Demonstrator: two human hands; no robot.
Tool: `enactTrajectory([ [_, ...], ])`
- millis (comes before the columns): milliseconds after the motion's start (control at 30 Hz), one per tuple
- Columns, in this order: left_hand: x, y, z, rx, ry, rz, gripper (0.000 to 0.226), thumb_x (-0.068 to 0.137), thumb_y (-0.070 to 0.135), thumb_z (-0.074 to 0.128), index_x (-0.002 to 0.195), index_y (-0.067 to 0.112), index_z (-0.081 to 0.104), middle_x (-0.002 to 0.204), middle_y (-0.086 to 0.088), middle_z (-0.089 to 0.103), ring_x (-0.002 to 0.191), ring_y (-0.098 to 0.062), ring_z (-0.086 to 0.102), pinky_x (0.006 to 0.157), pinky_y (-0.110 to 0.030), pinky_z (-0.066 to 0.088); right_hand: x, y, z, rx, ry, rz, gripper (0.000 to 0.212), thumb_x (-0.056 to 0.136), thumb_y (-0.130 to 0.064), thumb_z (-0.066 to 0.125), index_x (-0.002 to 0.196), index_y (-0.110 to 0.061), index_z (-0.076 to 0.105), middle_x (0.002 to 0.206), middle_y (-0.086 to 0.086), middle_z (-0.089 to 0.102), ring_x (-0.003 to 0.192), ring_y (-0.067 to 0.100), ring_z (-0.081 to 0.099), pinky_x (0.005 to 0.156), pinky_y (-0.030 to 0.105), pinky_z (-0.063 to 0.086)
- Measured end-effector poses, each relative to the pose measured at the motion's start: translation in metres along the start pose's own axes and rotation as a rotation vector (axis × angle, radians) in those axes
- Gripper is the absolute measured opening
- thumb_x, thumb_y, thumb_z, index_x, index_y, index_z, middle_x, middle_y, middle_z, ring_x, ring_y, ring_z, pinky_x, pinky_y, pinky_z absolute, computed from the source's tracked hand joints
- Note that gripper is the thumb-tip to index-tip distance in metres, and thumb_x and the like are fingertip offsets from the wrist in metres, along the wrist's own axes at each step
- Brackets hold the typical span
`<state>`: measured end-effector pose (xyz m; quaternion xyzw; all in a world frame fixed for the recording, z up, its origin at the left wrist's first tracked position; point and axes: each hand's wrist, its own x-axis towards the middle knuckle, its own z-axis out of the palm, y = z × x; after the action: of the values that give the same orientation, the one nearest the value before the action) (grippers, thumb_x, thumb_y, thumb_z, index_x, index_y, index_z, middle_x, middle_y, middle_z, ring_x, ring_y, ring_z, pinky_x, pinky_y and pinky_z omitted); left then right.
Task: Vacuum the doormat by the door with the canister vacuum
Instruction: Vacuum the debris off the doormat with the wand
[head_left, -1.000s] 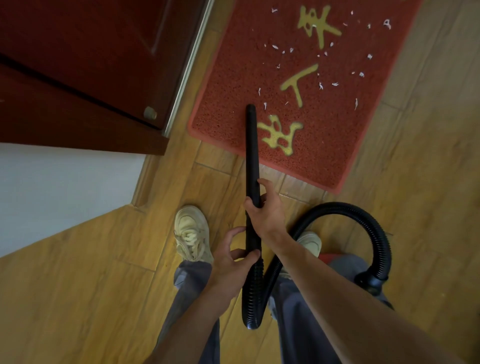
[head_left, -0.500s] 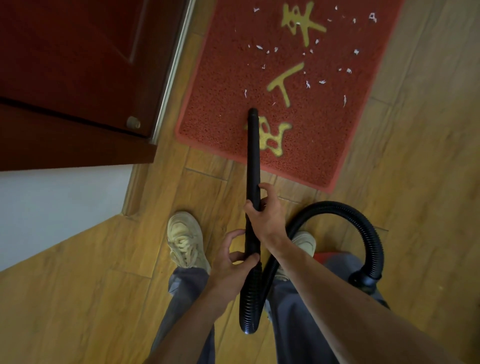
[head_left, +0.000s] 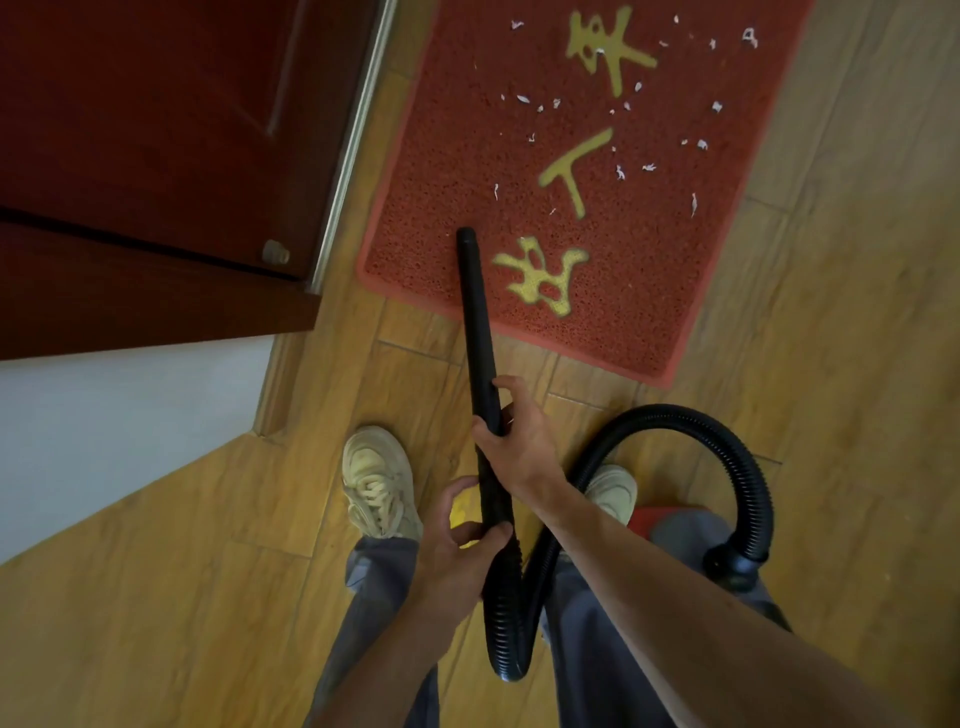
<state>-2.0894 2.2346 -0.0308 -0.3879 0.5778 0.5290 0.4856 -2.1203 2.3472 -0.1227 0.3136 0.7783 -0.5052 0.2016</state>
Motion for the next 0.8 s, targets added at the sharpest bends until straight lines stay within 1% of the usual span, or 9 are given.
enactTrajectory([
  [133, -0.001, -0.005, -0.006, -0.043, 0.035, -0.027, 0.049, 0.086, 0.000, 0.068, 0.112, 0.041, 0.058, 0.078, -0.019, 0.069, 0.071, -0.032, 0.068, 0.072, -0.054, 0.058, -0.006, -0.004, 0.012, -0.033, 0.012, -0.030, 0.044, 0.089, -0.021, 0.066, 0.130, -0.023, 0.050, 0.091, 0.003, 0.064, 0.069, 0.009, 0.060, 0.058, 0.010, 0.044],
  [233, -0.001, -0.002, -0.011, -0.061, 0.049, -0.031, 0.048, 0.087, -0.002, 0.067, 0.113, 0.038, 0.058, 0.075, -0.018, 0.068, 0.068, -0.030, 0.066, 0.070, -0.052, 0.057, -0.005, -0.007, 0.021, -0.004, 0.015, -0.018, 0.046, 0.089, -0.020, 0.066, 0.132, -0.023, 0.051, 0.098, 0.007, 0.066, 0.079, 0.015, 0.064, 0.069, 0.025, 0.056],
  [300, -0.002, 0.001, -0.013, -0.061, 0.050, -0.035, 0.047, 0.087, -0.001, 0.066, 0.114, 0.036, 0.058, 0.072, -0.015, 0.067, 0.066, -0.025, 0.065, 0.068, -0.047, 0.056, -0.006, -0.009, 0.025, 0.002, 0.021, -0.001, 0.045, 0.089, -0.021, 0.066, 0.131, -0.024, 0.050, 0.099, 0.007, 0.066, 0.083, 0.018, 0.065, 0.072, 0.031, 0.058],
  [400, -0.007, 0.007, -0.012, -0.036, 0.025, -0.043, 0.045, 0.087, 0.004, 0.068, 0.112, 0.041, 0.057, 0.080, -0.018, 0.070, 0.069, -0.020, 0.068, 0.065, -0.041, 0.059, -0.008, -0.008, 0.025, 0.004, 0.060, -0.025, 0.044, 0.089, -0.022, 0.066, 0.131, -0.022, 0.053, 0.097, 0.007, 0.064, 0.082, 0.016, 0.062, 0.067, 0.020, 0.050],
  [467, -0.008, 0.008, -0.010, -0.037, 0.017, -0.038, 0.046, 0.087, 0.006, 0.069, 0.113, 0.041, 0.057, 0.086, -0.019, 0.072, 0.073, -0.022, 0.070, 0.068, -0.043, 0.060, -0.008, -0.009, 0.022, 0.003, 0.073, -0.021, 0.044, 0.089, -0.022, 0.066, 0.132, -0.021, 0.054, 0.096, 0.006, 0.063, 0.078, 0.012, 0.059, 0.062, 0.009, 0.043],
  [500, -0.008, 0.008, -0.009, -0.031, 0.018, -0.031, 0.047, 0.086, 0.006, 0.069, 0.114, 0.042, 0.057, 0.086, -0.019, 0.072, 0.076, -0.026, 0.071, 0.072, -0.046, 0.060, -0.008, -0.010, 0.020, 0.003, 0.083, -0.016, 0.044, 0.090, -0.023, 0.065, 0.132, -0.022, 0.053, 0.096, 0.005, 0.062, 0.077, 0.011, 0.058, 0.061, 0.009, 0.043],
  [600, -0.004, 0.010, -0.007, 0.003, 0.026, -0.010, 0.049, 0.085, 0.007, 0.071, 0.114, 0.044, 0.057, 0.085, -0.015, 0.074, 0.086, -0.035, 0.073, 0.082, -0.055, 0.059, -0.004, -0.012, 0.014, 0.011, 0.101, -0.017, 0.044, 0.090, -0.025, 0.064, 0.131, -0.025, 0.050, 0.093, 0.003, 0.062, 0.074, 0.011, 0.061, 0.059, 0.015, 0.047],
  [667, -0.002, 0.013, -0.006, 0.010, 0.018, -0.003, 0.047, 0.086, 0.007, 0.070, 0.114, 0.042, 0.058, 0.087, -0.018, 0.073, 0.085, -0.036, 0.073, 0.080, -0.055, 0.059, 0.002, -0.011, 0.011, -0.006, 0.083, -0.004, 0.042, 0.090, -0.025, 0.064, 0.130, -0.026, 0.049, 0.091, 0.003, 0.062, 0.071, 0.011, 0.061, 0.057, 0.018, 0.048],
  [800, 0.001, 0.022, -0.001, 0.039, 0.000, 0.016, 0.045, 0.087, 0.009, 0.069, 0.115, 0.043, 0.057, 0.088, -0.017, 0.073, 0.083, -0.031, 0.073, 0.079, -0.053, 0.058, 0.011, -0.013, 0.007, -0.027, 0.104, -0.014, 0.043, 0.090, -0.026, 0.064, 0.130, -0.025, 0.048, 0.091, 0.003, 0.063, 0.073, 0.014, 0.062, 0.060, 0.024, 0.050],
])
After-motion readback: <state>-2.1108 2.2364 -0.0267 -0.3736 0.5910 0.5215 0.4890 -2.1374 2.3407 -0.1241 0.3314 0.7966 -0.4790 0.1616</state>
